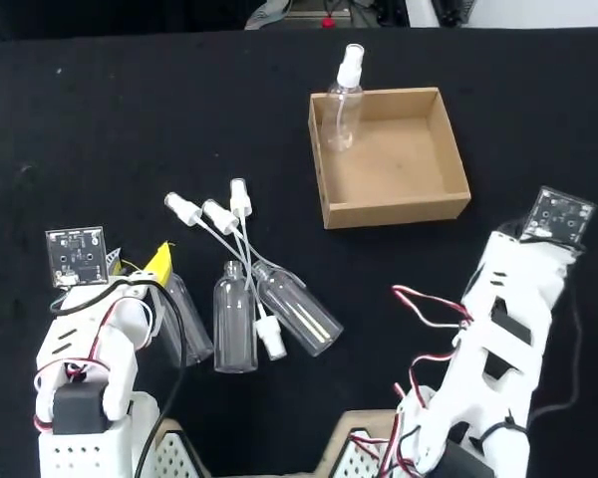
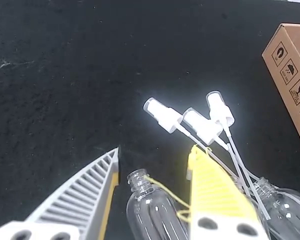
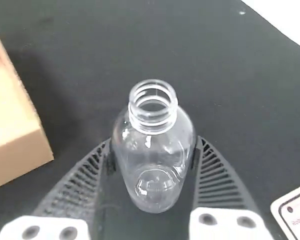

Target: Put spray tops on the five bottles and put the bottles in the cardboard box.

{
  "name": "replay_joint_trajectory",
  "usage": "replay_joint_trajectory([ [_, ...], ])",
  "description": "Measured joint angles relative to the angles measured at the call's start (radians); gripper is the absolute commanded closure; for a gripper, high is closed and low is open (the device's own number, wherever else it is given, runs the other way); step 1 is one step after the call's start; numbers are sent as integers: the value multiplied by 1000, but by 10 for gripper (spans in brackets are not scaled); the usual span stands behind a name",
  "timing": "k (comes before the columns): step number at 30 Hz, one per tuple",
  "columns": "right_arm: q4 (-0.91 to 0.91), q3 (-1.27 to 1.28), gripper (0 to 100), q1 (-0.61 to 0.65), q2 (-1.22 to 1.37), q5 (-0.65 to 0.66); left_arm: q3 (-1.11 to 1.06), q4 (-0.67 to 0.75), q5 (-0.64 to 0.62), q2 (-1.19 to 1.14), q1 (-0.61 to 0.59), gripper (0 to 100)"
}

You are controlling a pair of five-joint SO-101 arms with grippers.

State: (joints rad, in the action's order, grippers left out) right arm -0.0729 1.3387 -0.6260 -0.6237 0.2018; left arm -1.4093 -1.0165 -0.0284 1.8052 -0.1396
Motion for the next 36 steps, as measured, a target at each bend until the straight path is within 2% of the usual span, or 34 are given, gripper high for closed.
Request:
replay_joint_trajectory([
  [8,41,-5,854,-11,-31,-3,0,0,0,0,0,780],
  [11,238,-69,855,-11,-158,-58,0,0,0,0,0,780],
  [16,724,-262,865,23,-457,-130,0,0,0,0,0,780],
  [19,914,-316,883,129,-589,-140,0,0,0,0,0,780],
  [27,1088,-322,863,388,-703,-144,0,0,0,-2,0,780],
  [33,1135,-322,864,701,-730,-144,54,0,0,-8,-18,780],
  [36,1135,-322,864,872,-730,-129,100,0,0,-91,-31,780],
])
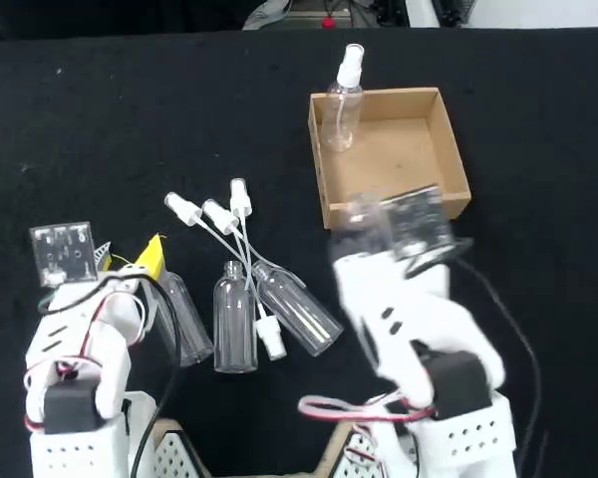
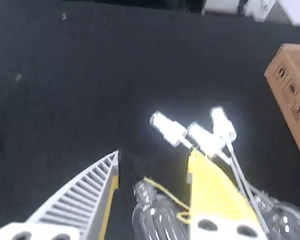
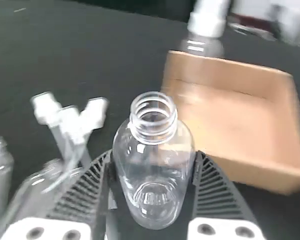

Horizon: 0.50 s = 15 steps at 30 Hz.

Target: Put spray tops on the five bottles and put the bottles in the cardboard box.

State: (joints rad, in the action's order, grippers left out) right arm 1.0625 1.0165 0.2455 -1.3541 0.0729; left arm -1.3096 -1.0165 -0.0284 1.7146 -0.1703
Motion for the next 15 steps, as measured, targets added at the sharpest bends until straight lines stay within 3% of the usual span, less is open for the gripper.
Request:
replay_joint_trajectory([
  [7,0,0,864,278,0,6,153,6,0,-439,-43,780],
  [10,0,0,864,328,-5,-5,265,-2,0,-621,-98,780],
  [15,-14,0,864,353,-132,-25,325,37,0,-710,-157,778],
])
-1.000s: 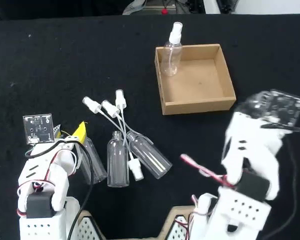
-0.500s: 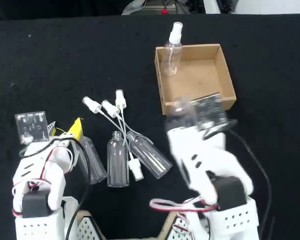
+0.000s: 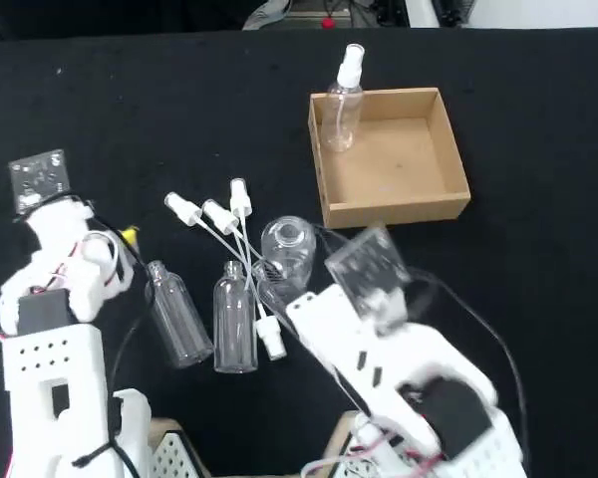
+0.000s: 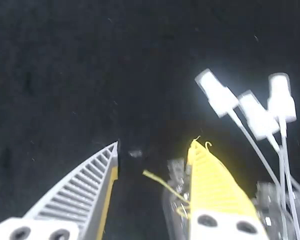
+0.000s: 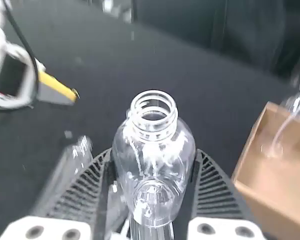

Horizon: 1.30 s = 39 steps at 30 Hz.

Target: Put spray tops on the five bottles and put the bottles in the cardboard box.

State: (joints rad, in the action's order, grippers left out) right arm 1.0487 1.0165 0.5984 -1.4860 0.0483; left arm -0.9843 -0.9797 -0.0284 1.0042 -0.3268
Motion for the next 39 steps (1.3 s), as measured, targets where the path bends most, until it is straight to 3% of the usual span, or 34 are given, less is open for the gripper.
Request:
replay_joint_trajectory([
  [7,-8,18,864,0,-133,-3,75,60,0,-149,-31,777],
  [11,-11,18,864,-2,-140,-3,199,54,0,-327,28,775],
  [16,-11,23,864,-147,-140,-5,457,-60,-5,-566,121,762],
  [19,-11,28,864,-207,-138,-6,658,-157,-83,-724,189,700],
  [23,-11,64,864,-230,-137,-6,896,-261,-255,-951,256,701],
  [31,-11,72,864,-235,-150,-6,1200,-379,-571,-1369,264,701],
  [39,-11,72,864,-235,-150,-6,1358,-479,-632,-1553,247,701],
])
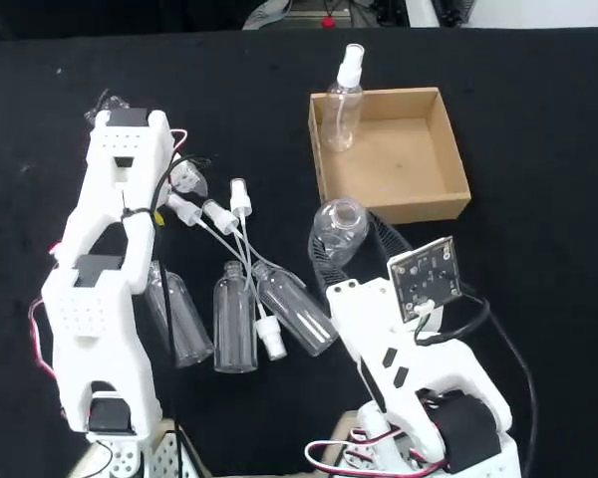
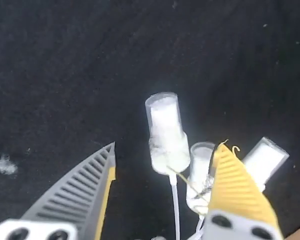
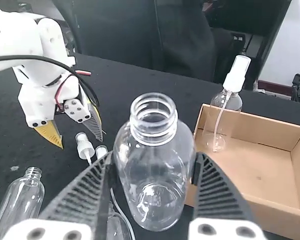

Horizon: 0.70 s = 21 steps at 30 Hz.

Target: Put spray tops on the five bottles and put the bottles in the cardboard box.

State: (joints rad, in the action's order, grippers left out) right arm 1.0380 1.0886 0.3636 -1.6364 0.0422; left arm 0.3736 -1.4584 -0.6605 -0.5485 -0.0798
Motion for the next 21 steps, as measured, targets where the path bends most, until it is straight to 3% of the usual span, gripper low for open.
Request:
replay_joint_trajectory([
  [3,0,0,864,0,0,0,18,3,-5,-38,-3,724],
  [10,0,0,864,0,0,0,40,15,-40,-77,-5,922],
  [17,0,0,864,0,0,0,60,32,-44,-77,-6,926],
  [21,0,0,864,0,0,0,175,32,-9,-77,-40,939],
])
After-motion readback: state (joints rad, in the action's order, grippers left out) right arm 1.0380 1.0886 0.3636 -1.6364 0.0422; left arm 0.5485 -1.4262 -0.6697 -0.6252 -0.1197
